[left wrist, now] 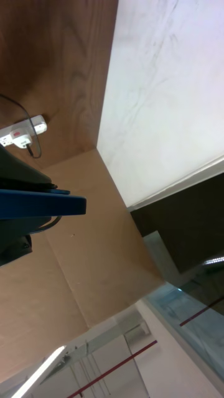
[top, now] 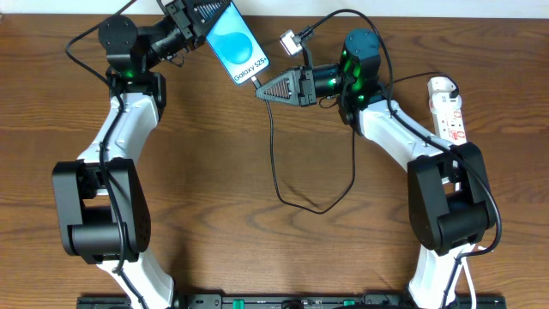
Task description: Plug charger to phone and switch on socket
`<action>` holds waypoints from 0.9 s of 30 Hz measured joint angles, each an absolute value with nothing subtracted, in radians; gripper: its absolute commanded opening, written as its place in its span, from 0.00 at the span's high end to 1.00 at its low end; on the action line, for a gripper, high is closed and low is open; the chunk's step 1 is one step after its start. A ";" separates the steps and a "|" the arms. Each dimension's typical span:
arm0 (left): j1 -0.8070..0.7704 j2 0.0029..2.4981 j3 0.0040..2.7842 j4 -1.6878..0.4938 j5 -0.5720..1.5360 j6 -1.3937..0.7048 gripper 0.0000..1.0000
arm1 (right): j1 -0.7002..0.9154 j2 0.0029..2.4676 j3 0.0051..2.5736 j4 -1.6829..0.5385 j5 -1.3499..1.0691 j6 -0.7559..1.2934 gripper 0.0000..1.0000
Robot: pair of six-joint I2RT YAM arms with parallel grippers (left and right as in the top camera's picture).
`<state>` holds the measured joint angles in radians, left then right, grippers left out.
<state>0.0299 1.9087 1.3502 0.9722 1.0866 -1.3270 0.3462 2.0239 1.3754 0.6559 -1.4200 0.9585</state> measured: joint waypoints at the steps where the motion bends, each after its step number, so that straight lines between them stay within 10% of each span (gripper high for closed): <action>1: 0.030 1.909 1.350 0.972 1.087 -1.327 0.93 | 0.346 2.024 1.375 0.656 -1.420 0.959 0.99; 27: 0.030 1.909 1.350 0.973 1.097 -1.332 0.93 | 0.351 2.024 1.373 0.720 -1.406 0.949 0.99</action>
<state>0.0296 1.9091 1.3502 0.9730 1.0966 -1.3315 0.3511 2.0239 1.3731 0.7197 -1.4055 0.9485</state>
